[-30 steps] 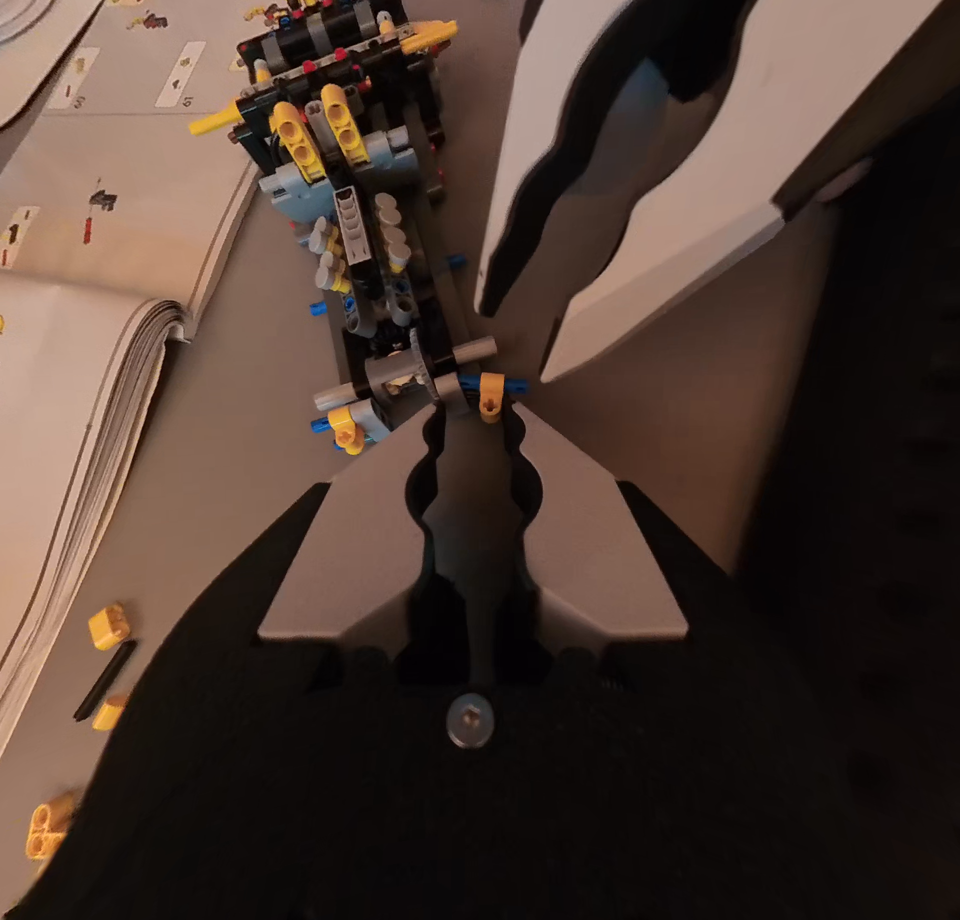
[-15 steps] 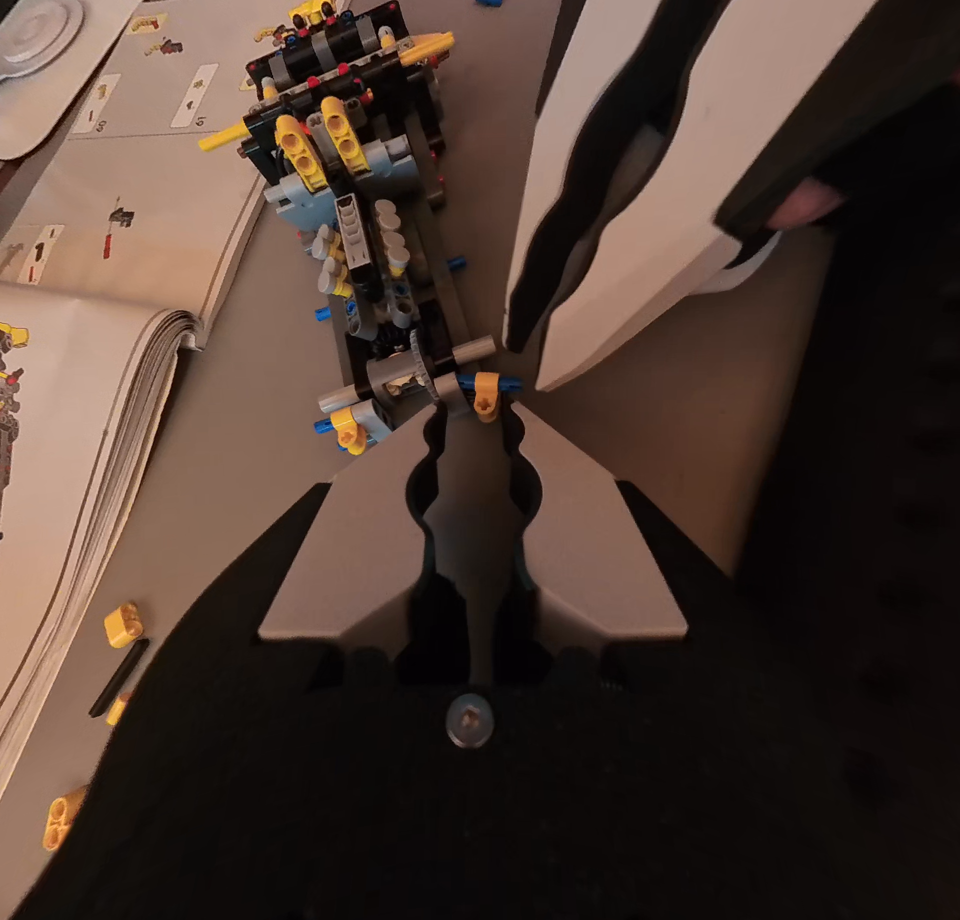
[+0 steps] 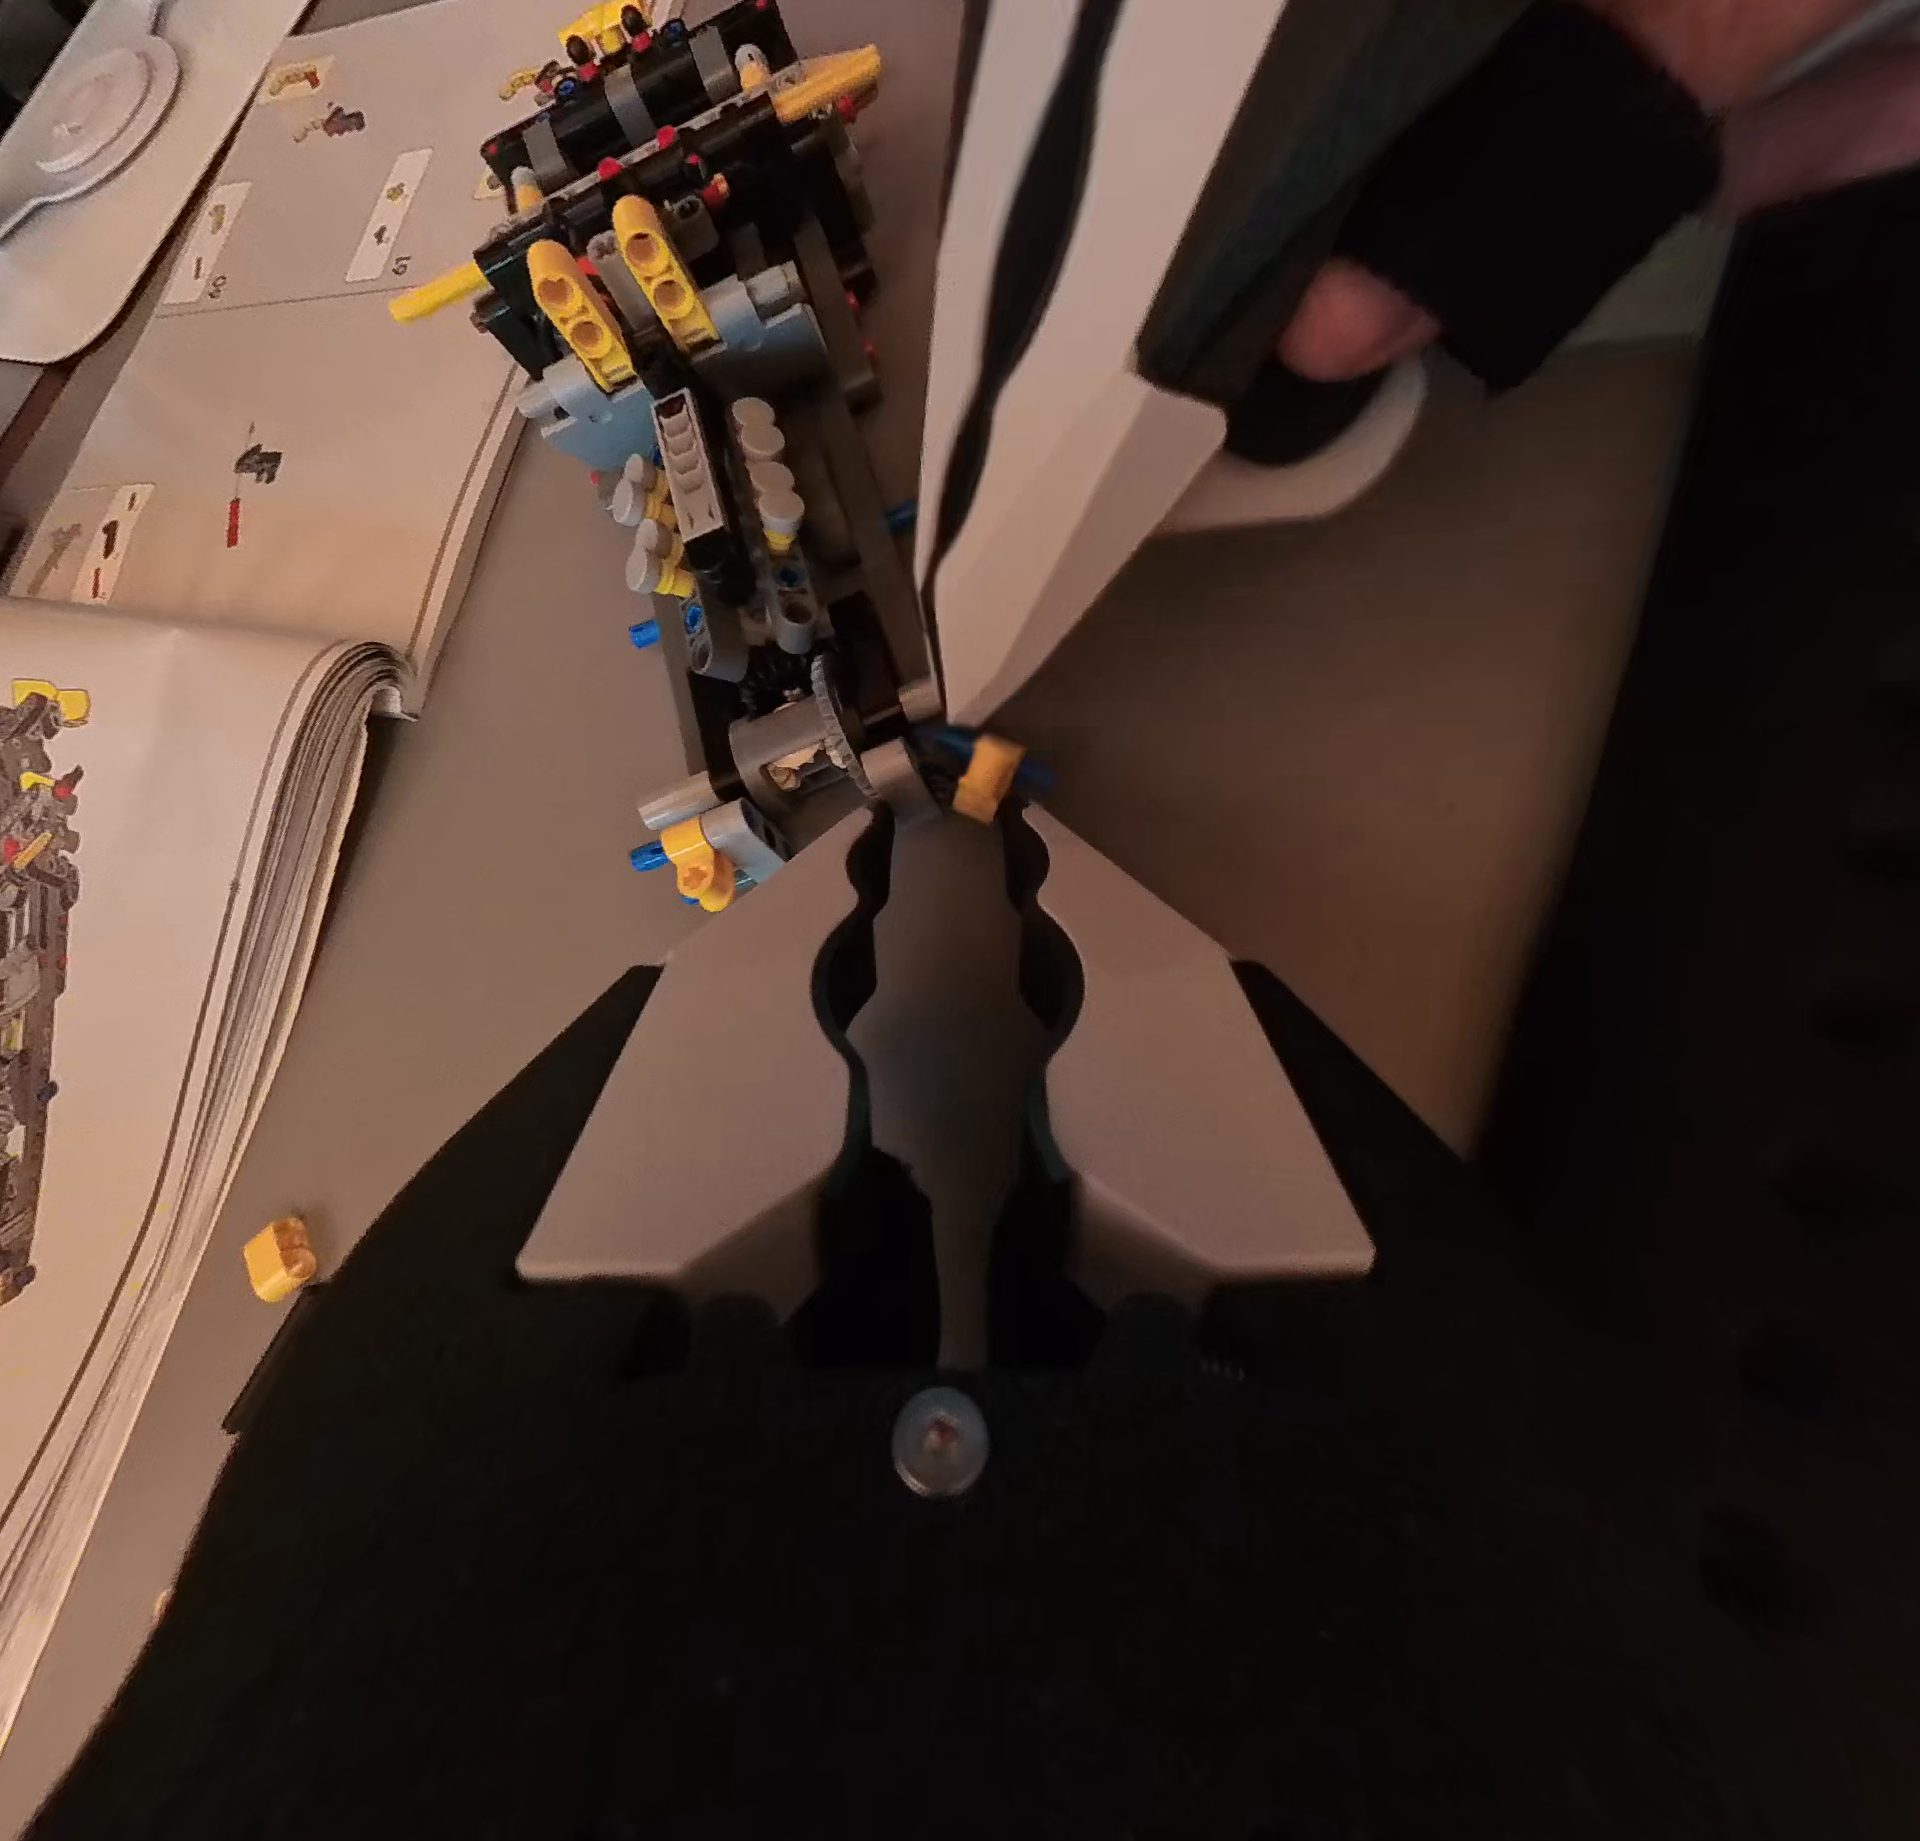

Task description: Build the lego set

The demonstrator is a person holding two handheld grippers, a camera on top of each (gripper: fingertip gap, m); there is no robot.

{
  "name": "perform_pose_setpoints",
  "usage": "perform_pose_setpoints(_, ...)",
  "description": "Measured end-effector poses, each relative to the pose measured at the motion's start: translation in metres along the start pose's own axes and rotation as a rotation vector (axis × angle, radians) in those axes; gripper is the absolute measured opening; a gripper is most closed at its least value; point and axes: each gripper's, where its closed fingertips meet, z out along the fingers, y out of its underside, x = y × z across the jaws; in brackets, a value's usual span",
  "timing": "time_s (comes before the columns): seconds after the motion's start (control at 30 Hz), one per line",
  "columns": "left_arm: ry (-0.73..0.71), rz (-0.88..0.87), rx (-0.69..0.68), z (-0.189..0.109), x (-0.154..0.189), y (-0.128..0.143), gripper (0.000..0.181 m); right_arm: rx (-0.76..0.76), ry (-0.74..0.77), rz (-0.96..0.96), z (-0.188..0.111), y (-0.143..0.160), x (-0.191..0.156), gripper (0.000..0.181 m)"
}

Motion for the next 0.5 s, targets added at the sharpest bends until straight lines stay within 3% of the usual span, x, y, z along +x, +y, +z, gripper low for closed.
perform_pose_setpoints(0.23, 0.029, 0.015, 0.015, 0.001, 0.005, -0.002, 0.023, -0.066, -0.019, -0.155, -0.004, 0.001, -0.001, 0.0)
perform_pose_setpoints(0.33, 0.009, 0.018, 0.018, -0.001, 0.004, -0.003, 0.021, -0.083, -0.013, -0.188, -0.013, 0.015, -0.005, 0.005)
perform_pose_setpoints(0.5, -0.064, 0.116, 0.023, -0.006, 0.004, -0.004, 0.015, -0.075, -0.031, -0.07, -0.013, 0.04, -0.008, 0.015)
